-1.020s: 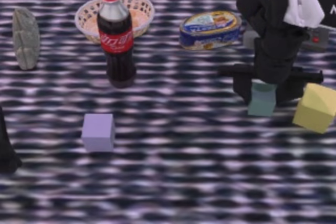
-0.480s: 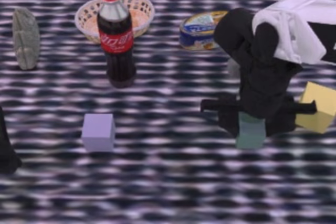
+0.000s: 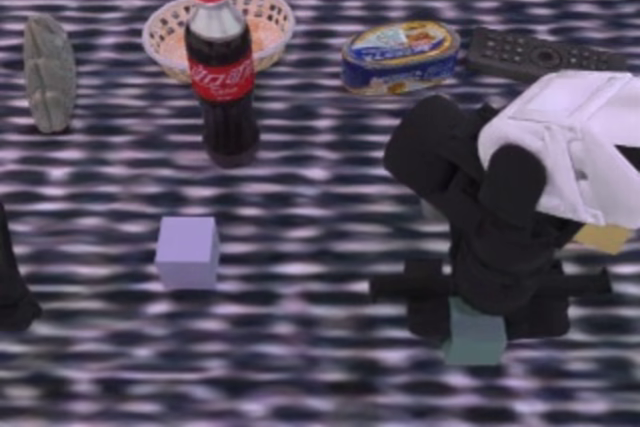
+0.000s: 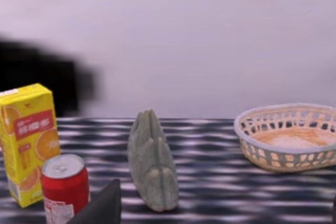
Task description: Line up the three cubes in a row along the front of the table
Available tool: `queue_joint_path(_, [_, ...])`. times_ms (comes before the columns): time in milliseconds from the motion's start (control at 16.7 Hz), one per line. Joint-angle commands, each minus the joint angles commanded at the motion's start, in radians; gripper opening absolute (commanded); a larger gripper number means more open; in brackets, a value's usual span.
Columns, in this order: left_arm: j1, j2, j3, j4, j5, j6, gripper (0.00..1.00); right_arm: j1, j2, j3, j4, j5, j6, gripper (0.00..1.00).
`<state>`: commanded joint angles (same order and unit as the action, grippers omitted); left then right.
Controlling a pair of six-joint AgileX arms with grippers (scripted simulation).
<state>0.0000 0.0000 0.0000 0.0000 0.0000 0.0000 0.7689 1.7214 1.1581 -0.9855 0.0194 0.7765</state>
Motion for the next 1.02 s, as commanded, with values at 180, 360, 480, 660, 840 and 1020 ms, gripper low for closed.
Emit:
queue_joint_path(180, [0.0, 0.0, 0.0, 0.0, 0.0, 0.0, 1.0, -0.004, 0.006, 0.0, 0.002, -0.001, 0.0, 0.0])
queue_joint_path(360, [0.0, 0.0, 0.0, 0.0, 0.0, 0.0, 1.0, -0.002, 0.034, -0.04, 0.07, 0.0, -0.001, 0.0])
queue_joint_path(480, [0.0, 0.0, 0.0, 0.0, 0.0, 0.0, 1.0, -0.001, 0.068, -0.082, 0.15, 0.0, 0.001, 0.0])
queue_joint_path(660, [0.0, 0.0, 0.0, 0.0, 0.0, 0.0, 1.0, 0.002, 0.113, -0.139, 0.256, 0.0, 0.004, 0.0])
queue_joint_path(840, [0.0, 0.0, 0.0, 0.0, 0.0, 0.0, 1.0, 0.003, 0.125, -0.154, 0.279, 0.001, 0.005, 0.0])
queue_joint_path(1020, [0.0, 0.0, 0.0, 0.0, 0.0, 0.0, 1.0, 0.003, 0.125, -0.154, 0.279, 0.001, 0.005, 0.08])
